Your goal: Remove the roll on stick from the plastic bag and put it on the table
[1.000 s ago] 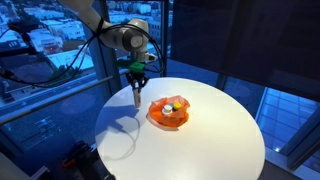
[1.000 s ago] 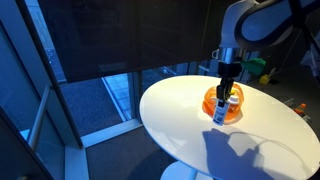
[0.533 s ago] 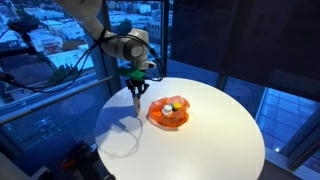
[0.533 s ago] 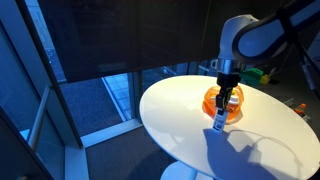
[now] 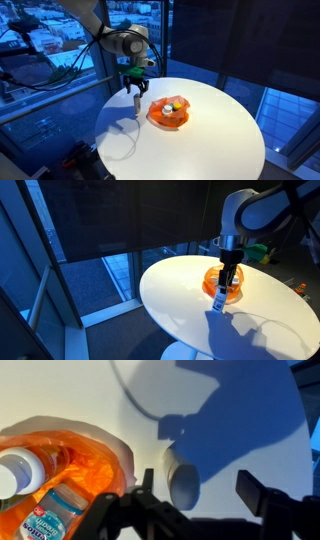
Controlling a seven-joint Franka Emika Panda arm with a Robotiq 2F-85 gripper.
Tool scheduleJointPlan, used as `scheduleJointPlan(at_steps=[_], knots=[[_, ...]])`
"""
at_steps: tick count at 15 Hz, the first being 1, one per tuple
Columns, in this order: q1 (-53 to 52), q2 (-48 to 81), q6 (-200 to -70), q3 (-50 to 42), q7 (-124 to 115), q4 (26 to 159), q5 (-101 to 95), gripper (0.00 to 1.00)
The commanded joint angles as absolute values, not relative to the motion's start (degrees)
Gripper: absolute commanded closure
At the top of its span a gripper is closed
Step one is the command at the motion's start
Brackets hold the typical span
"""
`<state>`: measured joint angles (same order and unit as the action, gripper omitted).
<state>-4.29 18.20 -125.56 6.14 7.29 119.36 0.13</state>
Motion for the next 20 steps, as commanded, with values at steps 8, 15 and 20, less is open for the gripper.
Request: scheduleJointPlan(at_steps=[8, 15, 20], knots=[[-4.3, 2.3, -106.2, 3.6, -6.2, 118.3, -7.3, 0.0], [-1.9, -3.4, -107.2, 1.5, -11.6, 117.7, -5.6, 0.0], [-1.3, -3.5, -107.2, 1.4, -11.0, 117.8, -6.2, 0.0]])
